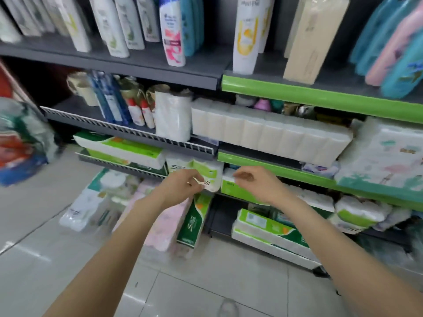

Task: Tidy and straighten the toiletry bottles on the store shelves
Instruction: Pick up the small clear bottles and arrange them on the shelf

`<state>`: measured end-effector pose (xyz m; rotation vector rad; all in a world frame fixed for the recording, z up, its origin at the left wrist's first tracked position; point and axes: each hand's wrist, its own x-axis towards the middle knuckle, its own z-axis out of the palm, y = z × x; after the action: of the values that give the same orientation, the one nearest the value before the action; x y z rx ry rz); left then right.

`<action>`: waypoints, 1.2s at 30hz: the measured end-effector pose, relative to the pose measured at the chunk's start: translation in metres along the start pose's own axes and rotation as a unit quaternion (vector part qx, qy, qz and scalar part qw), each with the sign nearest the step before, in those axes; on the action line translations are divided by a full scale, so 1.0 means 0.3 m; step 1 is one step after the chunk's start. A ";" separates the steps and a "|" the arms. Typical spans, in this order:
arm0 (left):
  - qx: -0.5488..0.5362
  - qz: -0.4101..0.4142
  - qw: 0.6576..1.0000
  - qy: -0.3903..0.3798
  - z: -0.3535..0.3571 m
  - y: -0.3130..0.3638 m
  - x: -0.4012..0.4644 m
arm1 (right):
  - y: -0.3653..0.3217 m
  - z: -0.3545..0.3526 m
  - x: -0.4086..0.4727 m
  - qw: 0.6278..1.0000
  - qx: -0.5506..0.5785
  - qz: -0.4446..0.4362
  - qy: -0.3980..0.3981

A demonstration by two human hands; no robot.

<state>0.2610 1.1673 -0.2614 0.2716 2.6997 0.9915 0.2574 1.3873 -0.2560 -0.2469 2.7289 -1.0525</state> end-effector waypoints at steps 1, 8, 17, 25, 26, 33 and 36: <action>-0.005 0.000 1.000 0.012 -0.046 -0.031 0.004 | -0.039 0.016 0.040 1.000 -0.002 -0.012 -0.004; 0.018 -0.007 0.995 0.103 -0.393 -0.186 0.096 | -0.333 0.086 0.359 0.996 -0.019 -0.081 -0.027; 0.016 -0.009 0.976 0.218 -0.791 -0.381 0.190 | -0.742 0.209 0.709 0.989 -0.005 -0.149 -0.012; 0.004 0.055 0.972 0.228 -1.226 -0.648 0.278 | -1.156 0.346 0.976 0.986 -0.001 -0.155 0.059; 0.001 0.066 0.971 0.229 -1.285 -0.688 0.284 | -1.210 0.362 1.001 0.986 0.009 -0.151 0.075; -0.058 0.109 0.953 0.278 -1.644 -0.888 0.330 | -1.492 0.478 1.174 0.975 0.073 -0.125 0.171; -0.083 0.111 0.953 0.268 -1.755 -0.973 0.376 | -1.591 0.524 1.256 0.972 0.091 -0.126 0.176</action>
<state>-0.0283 0.6572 -0.0841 0.3148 3.0804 1.5444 -0.0280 0.8511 -0.0961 -0.4216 2.9359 -1.5398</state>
